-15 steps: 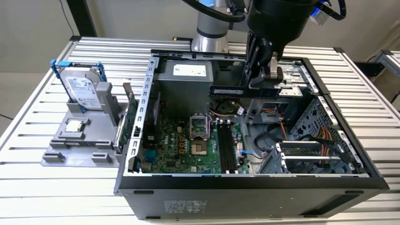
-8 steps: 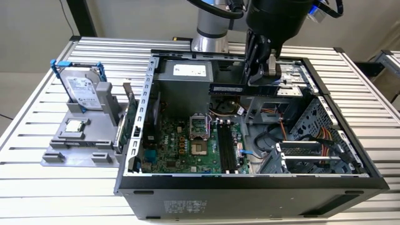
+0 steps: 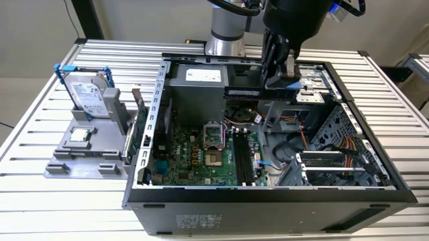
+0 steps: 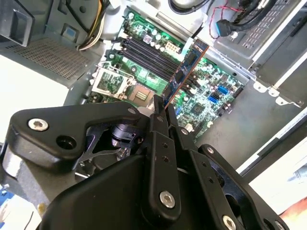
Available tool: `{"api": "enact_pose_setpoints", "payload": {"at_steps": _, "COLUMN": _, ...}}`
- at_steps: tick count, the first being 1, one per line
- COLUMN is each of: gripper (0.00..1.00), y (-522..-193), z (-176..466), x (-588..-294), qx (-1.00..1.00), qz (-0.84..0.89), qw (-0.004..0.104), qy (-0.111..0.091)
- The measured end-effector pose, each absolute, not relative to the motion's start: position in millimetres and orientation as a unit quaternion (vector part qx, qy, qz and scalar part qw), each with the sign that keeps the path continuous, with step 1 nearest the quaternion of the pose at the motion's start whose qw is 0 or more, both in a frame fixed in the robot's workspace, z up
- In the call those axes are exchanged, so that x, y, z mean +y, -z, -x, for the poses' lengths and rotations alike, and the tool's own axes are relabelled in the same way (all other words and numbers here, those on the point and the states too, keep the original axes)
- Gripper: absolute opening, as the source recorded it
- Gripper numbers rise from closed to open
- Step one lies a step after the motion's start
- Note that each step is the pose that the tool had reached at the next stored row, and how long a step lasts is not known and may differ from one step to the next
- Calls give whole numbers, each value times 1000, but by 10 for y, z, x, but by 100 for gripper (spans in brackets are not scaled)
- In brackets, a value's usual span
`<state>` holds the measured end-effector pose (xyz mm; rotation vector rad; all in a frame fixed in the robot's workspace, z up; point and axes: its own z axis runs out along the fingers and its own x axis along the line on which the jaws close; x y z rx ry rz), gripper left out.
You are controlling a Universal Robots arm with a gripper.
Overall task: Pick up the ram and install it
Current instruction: 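Pick up the ram and move it above insertion slot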
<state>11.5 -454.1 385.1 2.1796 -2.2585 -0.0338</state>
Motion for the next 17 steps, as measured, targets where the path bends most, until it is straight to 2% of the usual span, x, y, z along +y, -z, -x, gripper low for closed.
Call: {"api": "enact_pose_setpoints", "payload": {"at_steps": 17, "gripper": 0, "y": -3851, "z": -115, "x": -4515, "qx": -720, "qz": -694, "qw": 1, "qy": 11}}
